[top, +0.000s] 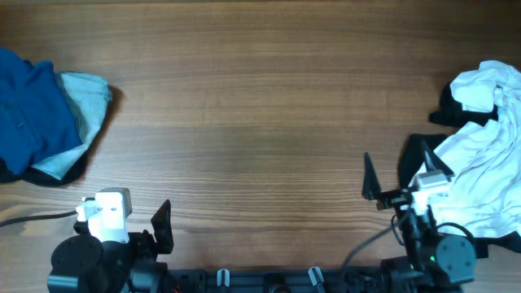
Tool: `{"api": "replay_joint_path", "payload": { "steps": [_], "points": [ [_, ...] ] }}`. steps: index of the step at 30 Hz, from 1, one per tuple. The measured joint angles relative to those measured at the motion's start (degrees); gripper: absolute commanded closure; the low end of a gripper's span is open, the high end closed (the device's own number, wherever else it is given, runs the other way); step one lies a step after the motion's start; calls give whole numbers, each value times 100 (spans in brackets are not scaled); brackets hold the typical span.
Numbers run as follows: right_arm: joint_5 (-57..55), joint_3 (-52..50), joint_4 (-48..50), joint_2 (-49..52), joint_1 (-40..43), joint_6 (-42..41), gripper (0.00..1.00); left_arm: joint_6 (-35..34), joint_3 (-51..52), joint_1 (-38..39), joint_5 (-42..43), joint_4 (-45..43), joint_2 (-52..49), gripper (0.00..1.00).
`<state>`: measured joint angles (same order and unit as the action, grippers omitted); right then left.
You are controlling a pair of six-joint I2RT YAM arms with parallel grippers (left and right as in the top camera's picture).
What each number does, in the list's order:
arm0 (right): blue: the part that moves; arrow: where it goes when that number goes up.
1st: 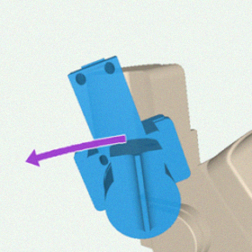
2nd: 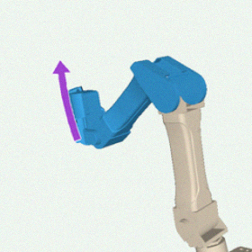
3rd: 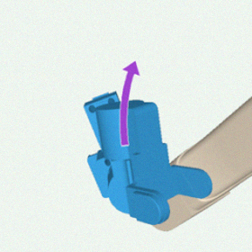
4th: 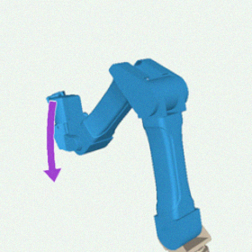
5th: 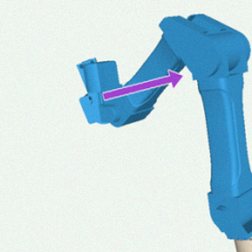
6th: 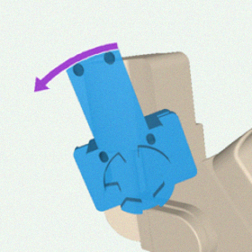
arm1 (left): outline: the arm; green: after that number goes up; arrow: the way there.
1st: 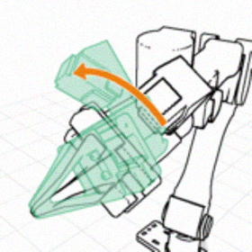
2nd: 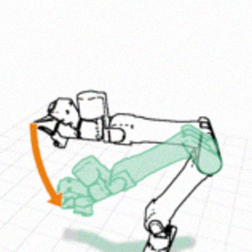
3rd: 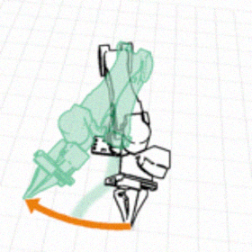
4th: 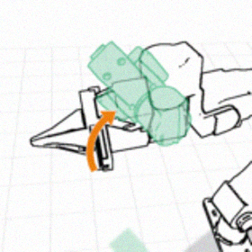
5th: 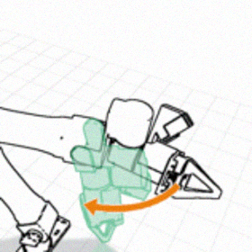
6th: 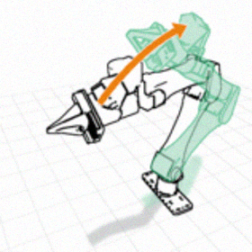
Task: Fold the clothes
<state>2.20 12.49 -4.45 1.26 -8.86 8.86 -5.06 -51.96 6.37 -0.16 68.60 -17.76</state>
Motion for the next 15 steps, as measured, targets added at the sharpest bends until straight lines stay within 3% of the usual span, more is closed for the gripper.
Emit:
{"api": "replay_joint_path", "payload": {
  "steps": [2, 6, 15],
  "points": [
    [168, -503, 472, -15, 122, 269, 0, 0, 0, 0, 0, 4, 0, 0],
    [437, -1220, 385, -15, 229, 479, 0, 0, 0, 0, 0, 2, 0, 0],
    [555, -1213, 476, -26, 356, 544, 0, 0, 0, 0, 0, 2, 0, 0]
  ]
}}
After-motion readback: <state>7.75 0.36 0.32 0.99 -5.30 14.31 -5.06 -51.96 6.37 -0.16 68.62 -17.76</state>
